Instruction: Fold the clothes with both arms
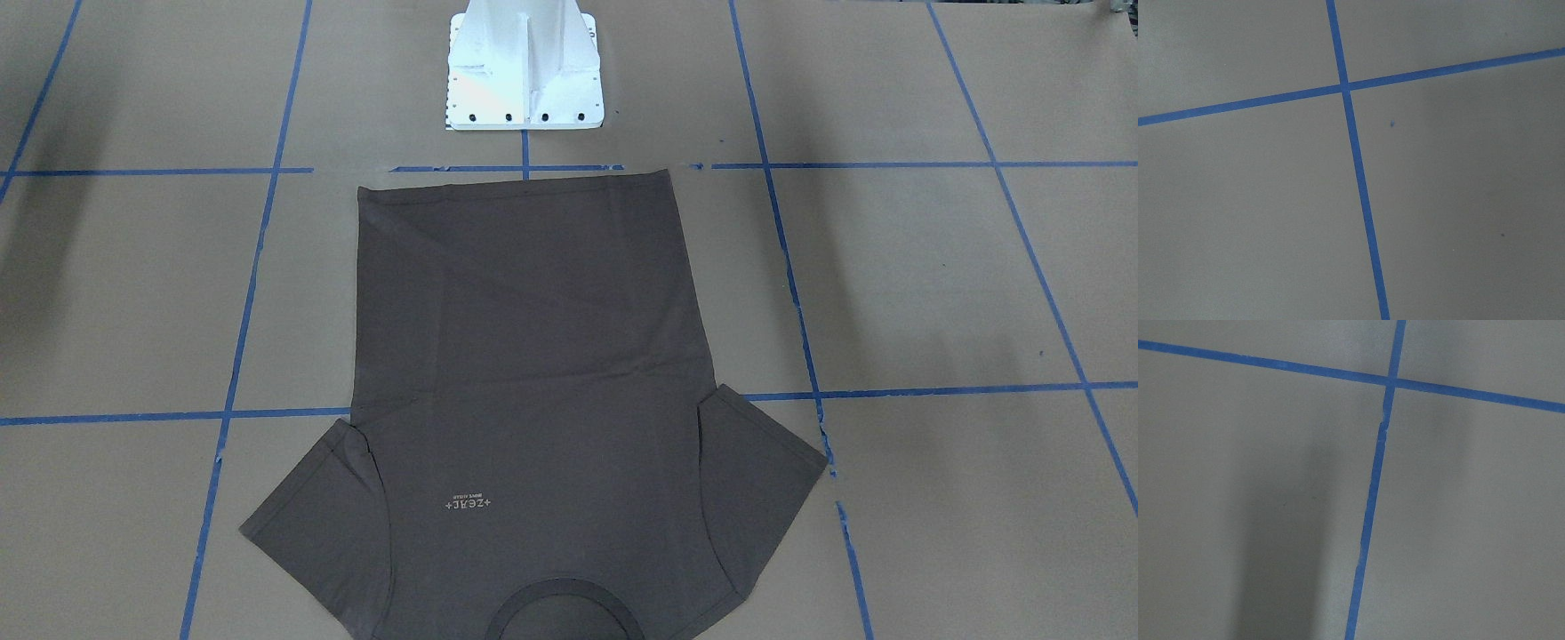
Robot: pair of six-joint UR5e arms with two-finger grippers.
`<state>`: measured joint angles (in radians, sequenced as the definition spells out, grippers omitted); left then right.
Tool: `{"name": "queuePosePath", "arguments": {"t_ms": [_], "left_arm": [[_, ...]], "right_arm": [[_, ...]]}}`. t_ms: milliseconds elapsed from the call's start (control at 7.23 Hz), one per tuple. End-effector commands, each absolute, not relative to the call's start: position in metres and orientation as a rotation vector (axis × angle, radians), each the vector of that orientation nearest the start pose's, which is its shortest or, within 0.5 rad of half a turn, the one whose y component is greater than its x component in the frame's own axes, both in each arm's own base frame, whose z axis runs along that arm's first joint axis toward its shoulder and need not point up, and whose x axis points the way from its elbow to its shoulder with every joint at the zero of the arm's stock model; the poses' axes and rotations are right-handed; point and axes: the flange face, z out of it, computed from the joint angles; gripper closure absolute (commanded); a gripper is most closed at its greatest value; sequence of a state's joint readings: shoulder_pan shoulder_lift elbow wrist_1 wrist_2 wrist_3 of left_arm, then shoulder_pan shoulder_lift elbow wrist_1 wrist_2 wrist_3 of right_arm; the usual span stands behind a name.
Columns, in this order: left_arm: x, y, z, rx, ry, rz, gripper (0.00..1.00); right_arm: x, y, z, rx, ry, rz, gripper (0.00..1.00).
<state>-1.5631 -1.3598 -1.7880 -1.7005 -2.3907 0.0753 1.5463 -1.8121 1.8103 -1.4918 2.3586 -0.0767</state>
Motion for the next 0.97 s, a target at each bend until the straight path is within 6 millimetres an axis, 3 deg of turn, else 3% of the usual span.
{"name": "queuePosePath", "arguments": {"t_ms": [0, 276, 415, 553, 691, 829], "left_arm": [[-0.06, -0.411, 0.623, 0.231, 0.771, 0.171, 0.0], [-0.06, -0.417, 0.62, 0.251, 0.76, 0.18, 0.0], [-0.06, -0.419, 0.61, 0.306, 0.761, 0.2, 0.0], [-0.06, -0.432, 0.589, 0.412, 0.752, 0.241, 0.0], [-0.059, -0.456, 0.56, 0.551, 0.737, 0.296, 0.0], [-0.059, -0.465, 0.543, 0.629, 0.728, 0.326, 0.0]], "right_arm": [[0.052, -0.399, 0.636, 0.1, -0.786, -0.134, 0.0], [0.049, -0.412, 0.621, 0.164, -0.784, -0.167, 0.0], [0.048, -0.432, 0.596, 0.274, -0.778, -0.206, 0.0], [0.048, -0.462, 0.571, 0.406, -0.753, -0.255, 0.0], [0.047, -0.496, 0.563, 0.447, -0.764, -0.271, 0.0], [0.045, -0.504, 0.565, 0.45, -0.778, -0.279, 0.0]]}}
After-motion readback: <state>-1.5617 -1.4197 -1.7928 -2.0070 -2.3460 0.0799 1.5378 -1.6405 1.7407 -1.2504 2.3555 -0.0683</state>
